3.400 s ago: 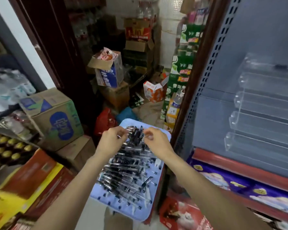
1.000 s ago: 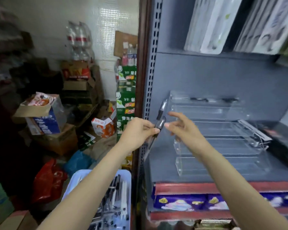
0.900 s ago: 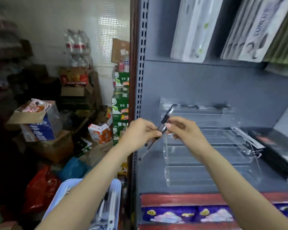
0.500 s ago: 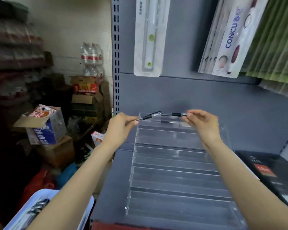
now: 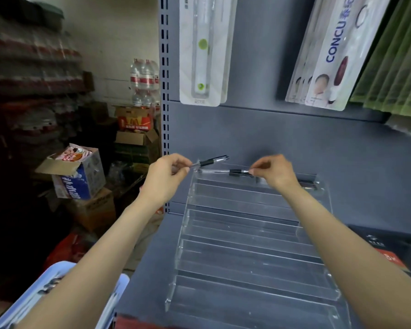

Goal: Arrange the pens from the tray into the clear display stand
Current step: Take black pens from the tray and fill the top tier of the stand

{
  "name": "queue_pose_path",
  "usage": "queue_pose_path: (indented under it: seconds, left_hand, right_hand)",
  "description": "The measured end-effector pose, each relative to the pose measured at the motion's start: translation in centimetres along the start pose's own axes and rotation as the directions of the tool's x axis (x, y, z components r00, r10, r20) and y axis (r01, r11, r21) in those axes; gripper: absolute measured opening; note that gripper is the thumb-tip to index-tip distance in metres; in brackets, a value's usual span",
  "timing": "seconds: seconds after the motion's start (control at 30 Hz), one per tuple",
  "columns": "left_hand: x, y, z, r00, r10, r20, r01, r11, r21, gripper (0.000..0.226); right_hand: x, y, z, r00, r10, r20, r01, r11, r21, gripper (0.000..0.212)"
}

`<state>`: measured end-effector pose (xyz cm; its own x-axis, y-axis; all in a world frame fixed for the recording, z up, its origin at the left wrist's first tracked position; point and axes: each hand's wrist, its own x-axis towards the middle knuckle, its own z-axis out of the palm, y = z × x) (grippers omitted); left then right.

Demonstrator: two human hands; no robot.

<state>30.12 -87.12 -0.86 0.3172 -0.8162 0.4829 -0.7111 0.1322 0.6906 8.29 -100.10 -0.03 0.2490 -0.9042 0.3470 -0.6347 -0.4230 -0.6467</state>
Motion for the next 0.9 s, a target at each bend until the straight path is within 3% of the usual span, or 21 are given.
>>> queue_pose_path:
  seconds: [0.3,0.5,0.6,0.7,0.77,0.9]
  left_hand:
    - [0.1,0.5,0.1,0.999,0.022,0.023,-0.022,1.000,-0.002,0.012]
    - [0.7,1.0,0.8,0.998,0.050,0.044,-0.050,0.999,-0.011,0.011]
    - [0.9,1.4,1.3,0.996,0.064,0.064,-0.062,0.998,-0.023,0.012]
    - [1.1,2.3,2.2,0.991,0.090,0.096,-0.085,0.995,-0.050,0.012]
    - [1.3,2.9,2.8,0.986,0.118,0.118,-0.112,0.992,-0.058,0.014]
    - [1.5,2.7,3.4,0.998,0.053,0.031,-0.052,0.999,-0.011,0.037]
  right_hand:
    - [1.0,-0.7,-0.2,0.986,0.128,0.110,-0.120,0.990,-0.075,0.013]
    - [0.4,-0.1,-0.2,0.989,0.070,0.126,-0.053,0.989,-0.135,0.018]
    - [-0.5,-0.1,-0.8,1.000,-0.010,0.020,0.007,0.990,0.142,0.017]
    - [-2.2,-0.9,-1.4,0.989,-0.087,0.121,0.017,0.872,0.489,0.014]
    - [-2.9,-1.1,-1.6,0.979,-0.138,0.150,0.032,0.832,0.553,0.013]
    - [-2.5,-0.3,-2.2,0.997,-0.081,0.001,0.067,0.836,0.545,0.013]
